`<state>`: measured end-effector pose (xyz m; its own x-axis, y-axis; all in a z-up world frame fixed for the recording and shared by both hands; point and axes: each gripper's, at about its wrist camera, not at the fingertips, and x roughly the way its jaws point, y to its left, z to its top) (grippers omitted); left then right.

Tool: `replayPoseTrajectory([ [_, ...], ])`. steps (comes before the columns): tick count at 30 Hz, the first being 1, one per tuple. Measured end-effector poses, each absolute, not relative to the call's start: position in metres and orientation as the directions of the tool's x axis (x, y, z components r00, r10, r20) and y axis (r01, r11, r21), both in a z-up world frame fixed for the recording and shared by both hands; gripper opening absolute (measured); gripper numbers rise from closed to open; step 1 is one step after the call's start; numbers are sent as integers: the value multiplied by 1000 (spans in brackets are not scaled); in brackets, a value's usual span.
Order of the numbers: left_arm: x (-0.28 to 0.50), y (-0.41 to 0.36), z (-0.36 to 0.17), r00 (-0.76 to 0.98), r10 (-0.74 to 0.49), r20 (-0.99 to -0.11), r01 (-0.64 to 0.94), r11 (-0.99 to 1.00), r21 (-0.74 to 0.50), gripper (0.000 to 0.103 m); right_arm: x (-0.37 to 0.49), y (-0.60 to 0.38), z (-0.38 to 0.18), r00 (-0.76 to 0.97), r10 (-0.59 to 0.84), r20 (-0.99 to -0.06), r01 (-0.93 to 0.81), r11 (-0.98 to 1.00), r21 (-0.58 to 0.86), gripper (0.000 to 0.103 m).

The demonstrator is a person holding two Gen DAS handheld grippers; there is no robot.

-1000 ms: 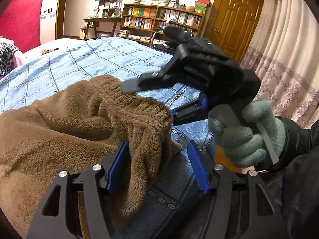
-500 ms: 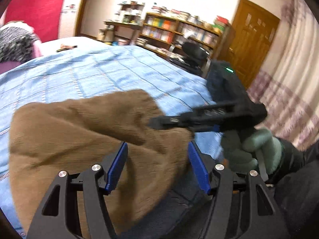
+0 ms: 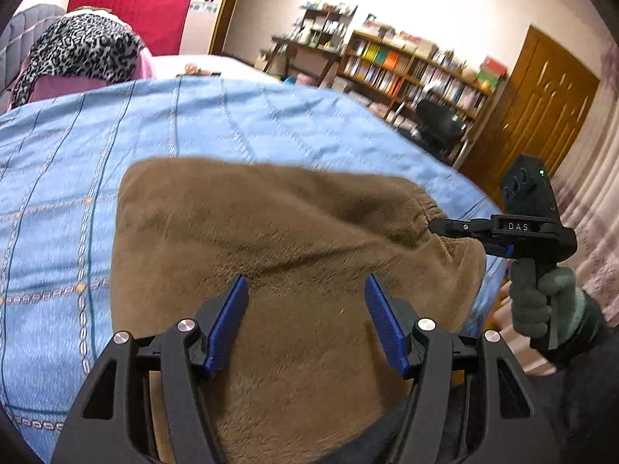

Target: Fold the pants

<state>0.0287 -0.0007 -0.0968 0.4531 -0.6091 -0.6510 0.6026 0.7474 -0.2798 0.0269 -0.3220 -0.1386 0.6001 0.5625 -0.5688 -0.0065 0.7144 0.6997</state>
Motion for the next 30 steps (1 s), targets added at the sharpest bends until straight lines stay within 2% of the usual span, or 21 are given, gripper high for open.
replayPoseTrajectory([
  [2,22,1,-107,457,-596,-660,614,748,-251,63,25,-326,-147,608,580,-542,0,683,731,20],
  [5,18,0,-111,460,-595,-660,626,744,-234,63,24,-328,-145,609,565,-557,-9,707,708,26],
  [10,17,1,-103,465,-595,-655,598,757,-263,64,15,-317,-110,670,416,-616,-48,851,523,35],
  [13,15,0,-91,481,-594,-645,601,759,-252,67,6,-306,-90,714,352,-605,-80,899,430,35],
  [18,5,6,-83,505,-571,-647,602,770,-209,68,-5,-266,-81,695,399,-598,-226,911,345,35],
  [24,6,14,-101,510,-528,-679,555,805,-209,69,-2,-243,-102,669,367,-646,-266,930,253,37],
  [30,5,11,-119,517,-511,-687,550,813,-191,69,-1,-248,-134,665,366,-652,-253,931,265,37],
])
